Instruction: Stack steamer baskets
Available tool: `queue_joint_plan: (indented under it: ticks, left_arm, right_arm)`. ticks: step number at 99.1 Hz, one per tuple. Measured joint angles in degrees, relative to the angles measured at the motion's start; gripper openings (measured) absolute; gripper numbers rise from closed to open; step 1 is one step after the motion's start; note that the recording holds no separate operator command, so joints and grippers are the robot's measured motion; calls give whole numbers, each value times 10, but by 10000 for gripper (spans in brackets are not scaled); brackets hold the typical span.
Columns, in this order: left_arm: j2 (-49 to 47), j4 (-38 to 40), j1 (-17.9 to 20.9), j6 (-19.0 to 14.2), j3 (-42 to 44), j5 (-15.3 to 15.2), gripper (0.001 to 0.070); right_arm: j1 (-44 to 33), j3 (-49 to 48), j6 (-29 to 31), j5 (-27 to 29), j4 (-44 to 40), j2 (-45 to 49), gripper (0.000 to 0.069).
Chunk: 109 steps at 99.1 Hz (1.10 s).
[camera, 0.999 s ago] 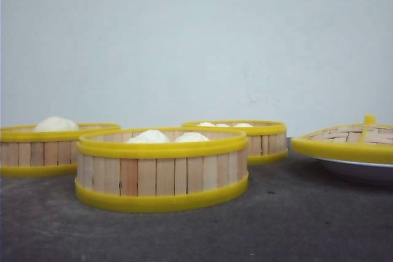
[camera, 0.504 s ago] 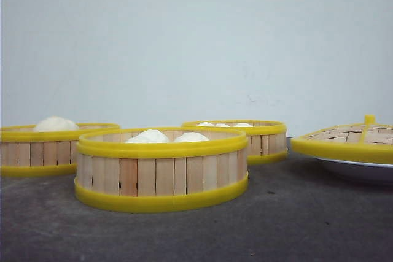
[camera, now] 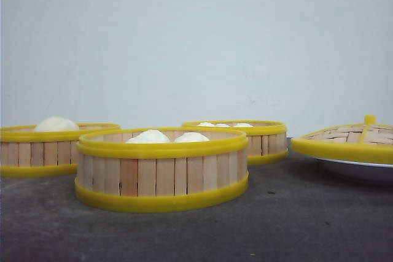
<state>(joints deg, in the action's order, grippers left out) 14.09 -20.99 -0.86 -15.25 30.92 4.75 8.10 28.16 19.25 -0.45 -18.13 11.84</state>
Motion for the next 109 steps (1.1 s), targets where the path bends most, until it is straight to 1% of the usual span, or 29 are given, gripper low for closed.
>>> queue_joint_plan:
  ticks: [21,30,39,55,77,81,85,89,97,101,105,109]
  left_arm:
    - [168,-110,0,63,161,0,24]
    - [224,-133,0,91,198,0,24]
    - [269,-139,0,111,206,0,25]
    - [328,-149,0,122,206,0,25]
    - [355,-148,0,127,206,0,26]
    - [357,-148,0,127,206,0,41]
    - [358,-148,0,127,206,0,80]
    - [357,-148,0,127,206,0,150]
    - [357,-148,0,127,206,0,323]
    - [357,-148,0,127,206,0,386]
    - [357,-148,0,127,206,0,424]
    - [357,-148,0,127,206,0,445]
  right_arm:
    - [0,151,-59,0,-102,162,9]
    - [0,188,-80,0,-131,226,9]
    - [0,199,-94,0,-142,281,9]
    - [0,198,-104,-13,-166,362,9]
    - [0,198,-108,-15,-168,409,16]
    - [0,198,-111,-15,-168,410,48]
    - [0,198,-114,-15,-168,410,113]
    - [0,198,-115,-15,-167,410,208]
    - [0,198,-116,-15,-167,410,426]
    - [0,198,-116,-14,-167,410,510]
    - [0,198,-116,-14,-168,410,561]
    - [0,198,-116,-13,-168,410,590]
